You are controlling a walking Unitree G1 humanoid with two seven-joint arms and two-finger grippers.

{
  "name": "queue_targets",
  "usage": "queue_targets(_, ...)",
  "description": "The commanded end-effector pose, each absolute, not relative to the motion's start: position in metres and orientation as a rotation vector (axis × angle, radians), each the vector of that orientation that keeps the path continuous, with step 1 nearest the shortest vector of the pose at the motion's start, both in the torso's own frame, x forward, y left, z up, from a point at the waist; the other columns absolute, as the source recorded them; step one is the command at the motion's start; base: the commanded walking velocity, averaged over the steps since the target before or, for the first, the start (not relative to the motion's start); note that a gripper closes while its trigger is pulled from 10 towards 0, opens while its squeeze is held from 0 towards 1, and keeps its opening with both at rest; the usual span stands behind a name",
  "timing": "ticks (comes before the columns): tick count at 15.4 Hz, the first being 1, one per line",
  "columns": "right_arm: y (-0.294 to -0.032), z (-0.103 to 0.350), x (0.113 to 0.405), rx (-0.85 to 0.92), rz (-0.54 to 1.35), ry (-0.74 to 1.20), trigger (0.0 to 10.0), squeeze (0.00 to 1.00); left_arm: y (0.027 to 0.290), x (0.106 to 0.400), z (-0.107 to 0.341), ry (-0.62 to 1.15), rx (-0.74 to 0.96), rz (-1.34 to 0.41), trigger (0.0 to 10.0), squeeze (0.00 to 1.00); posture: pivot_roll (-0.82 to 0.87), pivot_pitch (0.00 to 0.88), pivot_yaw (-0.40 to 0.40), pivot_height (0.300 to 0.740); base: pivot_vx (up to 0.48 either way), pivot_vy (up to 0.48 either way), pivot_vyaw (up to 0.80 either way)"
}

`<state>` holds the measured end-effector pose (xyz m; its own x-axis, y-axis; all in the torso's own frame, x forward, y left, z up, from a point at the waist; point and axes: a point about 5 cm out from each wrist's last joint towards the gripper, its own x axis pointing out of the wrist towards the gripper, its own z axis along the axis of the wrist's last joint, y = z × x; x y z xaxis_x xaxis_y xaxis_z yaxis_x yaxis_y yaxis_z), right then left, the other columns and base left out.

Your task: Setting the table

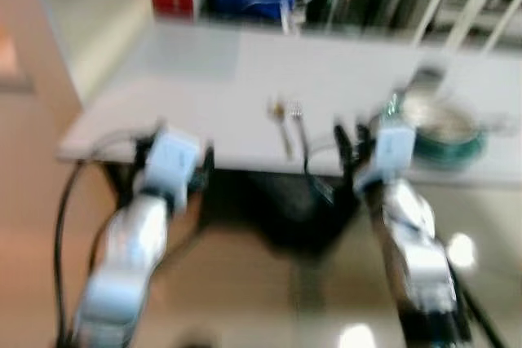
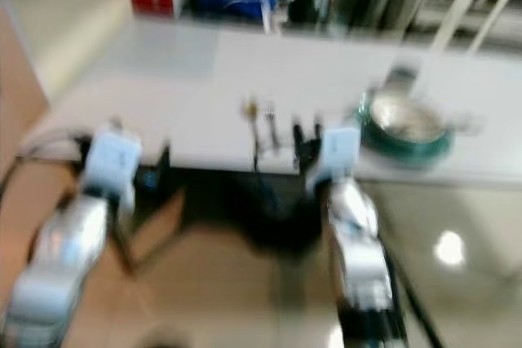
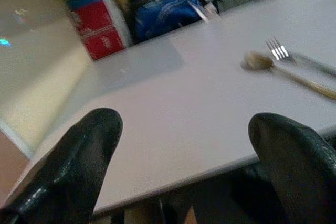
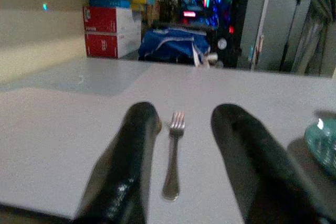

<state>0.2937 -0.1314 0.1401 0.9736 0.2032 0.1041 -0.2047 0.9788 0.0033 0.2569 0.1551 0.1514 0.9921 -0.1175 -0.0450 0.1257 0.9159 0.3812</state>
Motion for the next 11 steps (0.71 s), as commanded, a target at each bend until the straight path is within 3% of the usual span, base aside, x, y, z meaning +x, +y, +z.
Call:
queue_targets(1, -0.131, 0.138, 0.292, 0.006, 0.197, -0.091, 10.0, 1.0, 0.156, 0.259, 0.16, -0.016, 0.403, -0.11, 10.0, 0.0, 0.05, 0.0, -0.065, 0.74, 0.0, 0.48, -0.8)
queue_targets(2, -0.131, 0.135, 0.292, 0.008, 0.185, -0.069, 10.0, 0.0, 0.159, 0.258, 0.158, -0.005, 0.404, -0.092, 10.0, 0.0, 0.05, 0.0, -0.066, 0.74, 0.0, 0.48, 0.0)
queue_targets(11, -0.134, 0.129, 0.285, 0.097, 0.132, -0.031, 10.0, 0.0, 0.166, 0.254, 0.159, 0.005, 0.408, -0.061, 10.0, 0.0, 0.07, 0.0, -0.08, 0.74, 0.0, 0.48, 0.0)
